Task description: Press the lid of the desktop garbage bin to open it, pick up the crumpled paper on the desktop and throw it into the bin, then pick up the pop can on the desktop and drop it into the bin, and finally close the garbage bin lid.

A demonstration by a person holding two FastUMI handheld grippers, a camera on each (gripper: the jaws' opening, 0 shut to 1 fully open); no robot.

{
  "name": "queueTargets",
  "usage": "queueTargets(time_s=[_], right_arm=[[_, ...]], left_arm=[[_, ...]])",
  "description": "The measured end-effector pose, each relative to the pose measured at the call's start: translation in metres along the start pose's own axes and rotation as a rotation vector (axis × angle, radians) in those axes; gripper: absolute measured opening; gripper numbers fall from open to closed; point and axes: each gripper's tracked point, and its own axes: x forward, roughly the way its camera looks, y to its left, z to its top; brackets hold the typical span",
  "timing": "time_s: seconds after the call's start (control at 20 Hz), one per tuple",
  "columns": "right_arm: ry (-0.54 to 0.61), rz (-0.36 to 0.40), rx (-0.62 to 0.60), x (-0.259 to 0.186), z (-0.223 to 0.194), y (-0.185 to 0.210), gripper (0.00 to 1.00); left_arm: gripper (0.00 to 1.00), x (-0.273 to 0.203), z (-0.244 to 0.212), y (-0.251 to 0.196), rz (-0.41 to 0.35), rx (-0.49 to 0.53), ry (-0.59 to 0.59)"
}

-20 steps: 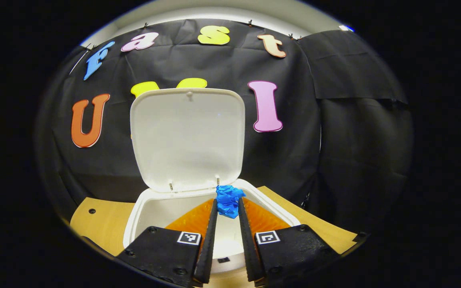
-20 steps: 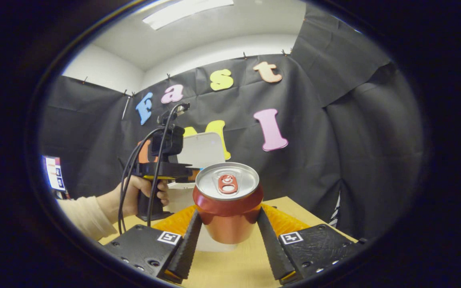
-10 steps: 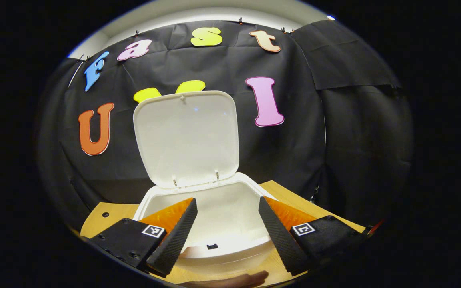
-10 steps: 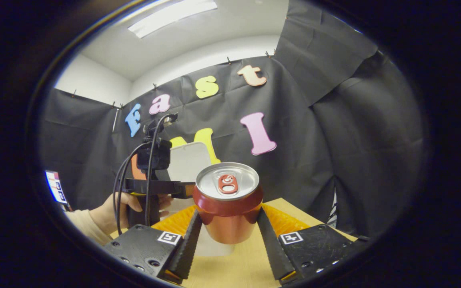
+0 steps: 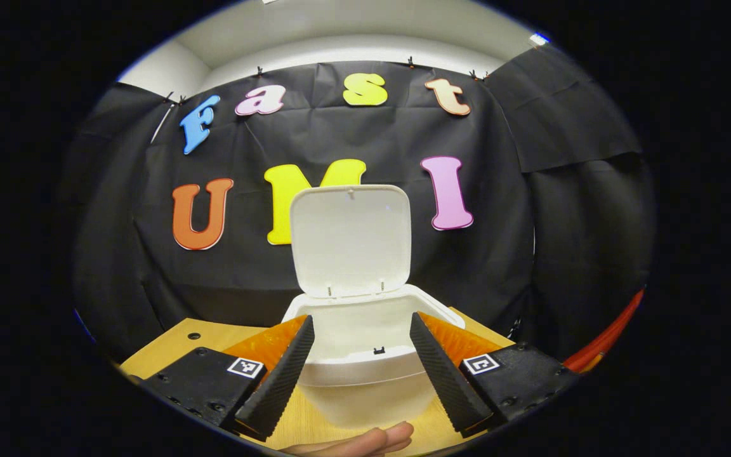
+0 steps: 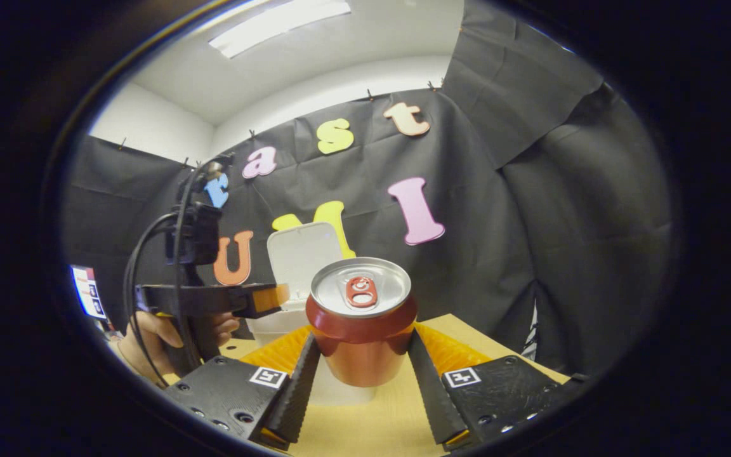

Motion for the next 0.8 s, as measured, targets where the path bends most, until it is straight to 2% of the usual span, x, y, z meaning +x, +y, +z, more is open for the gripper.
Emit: queueTargets(time_s=[0.25,0.35,0.4,0.45,0.5,0.7,0.8], right_arm=[[0.053,0.027,-0.015,0.005,-0.017,0.017,0.75],[0.062,0.032,-0.044,0.006,-0.022,0.023,0.75],[0.065,0.027,-0.062,0.006,-0.025,0.024,0.75],[0.067,0.021,-0.073,0.008,-0.027,0.024,0.75],[0.071,0.016,-0.078,0.009,-0.029,0.025,0.75],[0.09,-0.005,-0.118,0.013,-0.038,0.028,0.75],[0.101,-0.023,-0.129,0.014,-0.039,0.027,0.75]], left_arm=[[0.98,-0.049,0.001,0.029,0.038,0.003,-0.057],[0.94,-0.065,-0.004,0.041,0.057,-0.002,-0.061],[0.98,-0.073,-0.007,0.049,0.07,0.0,-0.065],[0.94,-0.081,-0.008,0.059,0.09,0.005,-0.075],[0.98,-0.09,-0.01,0.069,0.111,0.012,-0.083],[0.98,-0.116,-0.02,0.098,0.176,0.032,-0.124],[0.98,-0.123,-0.033,0.103,0.173,0.017,-0.113]])
